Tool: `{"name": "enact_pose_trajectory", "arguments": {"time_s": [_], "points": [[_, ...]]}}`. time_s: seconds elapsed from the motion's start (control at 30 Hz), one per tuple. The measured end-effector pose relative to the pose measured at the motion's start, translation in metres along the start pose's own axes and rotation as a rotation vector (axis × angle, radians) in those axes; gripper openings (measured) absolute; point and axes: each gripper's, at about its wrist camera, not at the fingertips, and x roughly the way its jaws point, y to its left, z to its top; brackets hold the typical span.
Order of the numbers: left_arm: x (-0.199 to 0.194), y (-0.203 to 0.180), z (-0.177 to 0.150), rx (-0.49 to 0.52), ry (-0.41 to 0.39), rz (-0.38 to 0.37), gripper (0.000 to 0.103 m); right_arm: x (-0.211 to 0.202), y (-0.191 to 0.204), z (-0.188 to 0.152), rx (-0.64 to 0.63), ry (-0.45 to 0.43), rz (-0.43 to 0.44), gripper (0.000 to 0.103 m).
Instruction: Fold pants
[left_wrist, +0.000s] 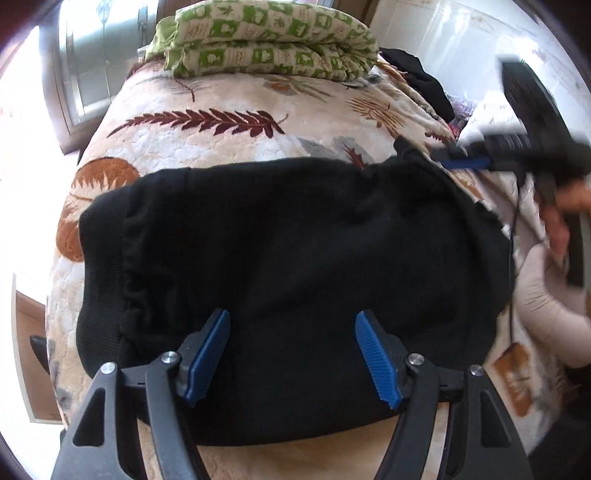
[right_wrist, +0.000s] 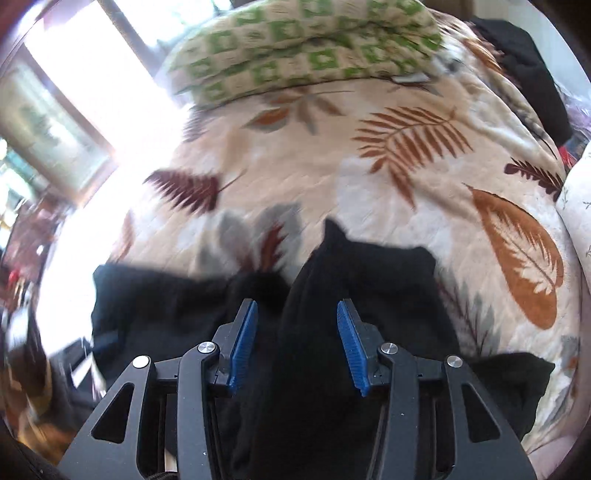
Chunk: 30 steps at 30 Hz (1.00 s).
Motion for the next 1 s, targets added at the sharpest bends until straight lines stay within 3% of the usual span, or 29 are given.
{"name": "enact_pose_trajectory", "arguments": {"time_s": [0.13, 0.23, 0.27, 0.33, 0.4, 0.57, 0.77, 1.0], "points": [[0.003, -0.018, -0.006, 0.09, -0.005, 0.07, 0.077, 0.026, 0.006, 0.016, 0.02, 0.035, -0.103, 0.045], [0.002, -0.019, -0.002, 0.082, 0.003, 0.067, 0.078, 0.047, 0.005, 0.022, 0.019, 0.082, -0.181, 0.044], [0.0, -0.016, -0.002, 0.072, 0.003, 0.058, 0.078, 0.048, 0.004, 0.021, 0.012, 0.082, -0.19, 0.031], [-0.002, -0.011, 0.0, 0.048, 0.005, 0.033, 0.078, 0.041, -0.001, 0.017, 0.02, 0.046, -0.168, 0.016], [-0.003, -0.007, 0.001, 0.031, 0.008, 0.014, 0.078, 0.024, -0.008, 0.009, 0.048, -0.012, -0.134, 0.013], [-0.009, -0.007, 0.008, 0.001, 0.026, -0.017, 0.078, -0.041, -0.044, -0.028, 0.119, -0.16, -0.084, 0.012], [-0.023, -0.03, 0.036, -0.015, -0.031, -0.108, 0.078, -0.082, -0.102, -0.097, 0.333, -0.23, -0.061, 0.012], [0.006, -0.072, 0.078, -0.081, -0.024, -0.184, 0.078, -0.072, -0.136, -0.151, 0.45, -0.156, -0.11, 0.012]]}}
